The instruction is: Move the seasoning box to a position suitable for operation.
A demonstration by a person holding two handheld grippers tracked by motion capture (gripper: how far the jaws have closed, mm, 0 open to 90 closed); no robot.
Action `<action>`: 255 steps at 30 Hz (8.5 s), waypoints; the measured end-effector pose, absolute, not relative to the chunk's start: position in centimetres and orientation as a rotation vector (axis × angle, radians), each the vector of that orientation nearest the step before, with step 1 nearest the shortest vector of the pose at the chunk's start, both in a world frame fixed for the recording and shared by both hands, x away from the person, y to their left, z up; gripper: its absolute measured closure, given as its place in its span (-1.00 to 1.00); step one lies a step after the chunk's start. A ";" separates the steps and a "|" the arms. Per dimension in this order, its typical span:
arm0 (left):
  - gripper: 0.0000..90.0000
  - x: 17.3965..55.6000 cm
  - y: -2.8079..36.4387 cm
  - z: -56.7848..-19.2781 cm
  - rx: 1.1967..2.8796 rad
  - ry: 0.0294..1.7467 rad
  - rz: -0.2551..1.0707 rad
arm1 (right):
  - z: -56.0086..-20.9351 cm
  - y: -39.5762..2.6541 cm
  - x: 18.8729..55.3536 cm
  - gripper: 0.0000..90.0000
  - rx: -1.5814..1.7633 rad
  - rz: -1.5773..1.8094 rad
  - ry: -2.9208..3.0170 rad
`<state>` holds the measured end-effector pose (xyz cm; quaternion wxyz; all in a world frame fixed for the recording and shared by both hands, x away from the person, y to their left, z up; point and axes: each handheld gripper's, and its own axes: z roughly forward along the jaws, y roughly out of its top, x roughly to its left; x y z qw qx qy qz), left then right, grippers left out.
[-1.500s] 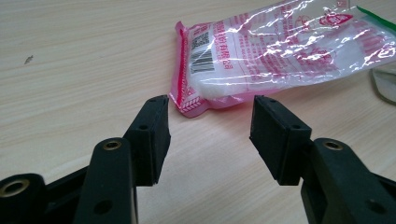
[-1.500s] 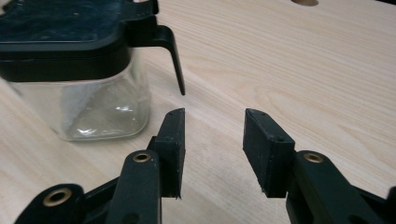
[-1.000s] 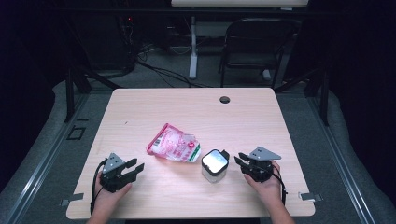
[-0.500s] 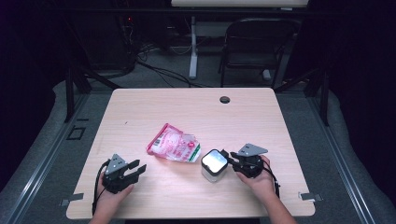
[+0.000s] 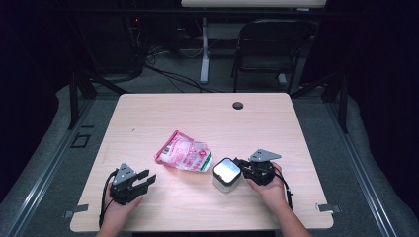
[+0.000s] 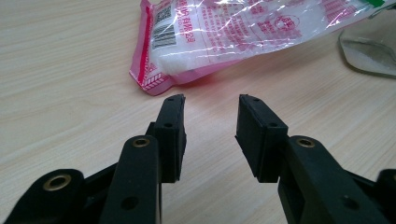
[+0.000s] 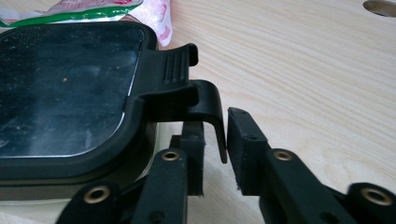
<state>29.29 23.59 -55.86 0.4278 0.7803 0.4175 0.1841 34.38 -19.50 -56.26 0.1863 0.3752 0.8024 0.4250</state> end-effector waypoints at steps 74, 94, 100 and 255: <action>1.00 27.2 10.6 -54.8 2.099 0.693 0.250 | -54.8 -16.3 26.0 0.87 1.174 1.014 2.212; 0.96 27.3 12.1 -54.5 2.076 0.731 0.243 | -54.2 -16.8 24.0 0.64 1.146 1.136 2.244; 0.95 27.5 12.8 -54.0 2.042 0.751 0.245 | -53.3 -17.8 23.7 0.58 1.194 1.207 2.190; 0.96 26.2 9.4 -51.6 2.128 0.562 0.146 | -52.4 -14.1 22.4 0.02 0.875 1.258 2.266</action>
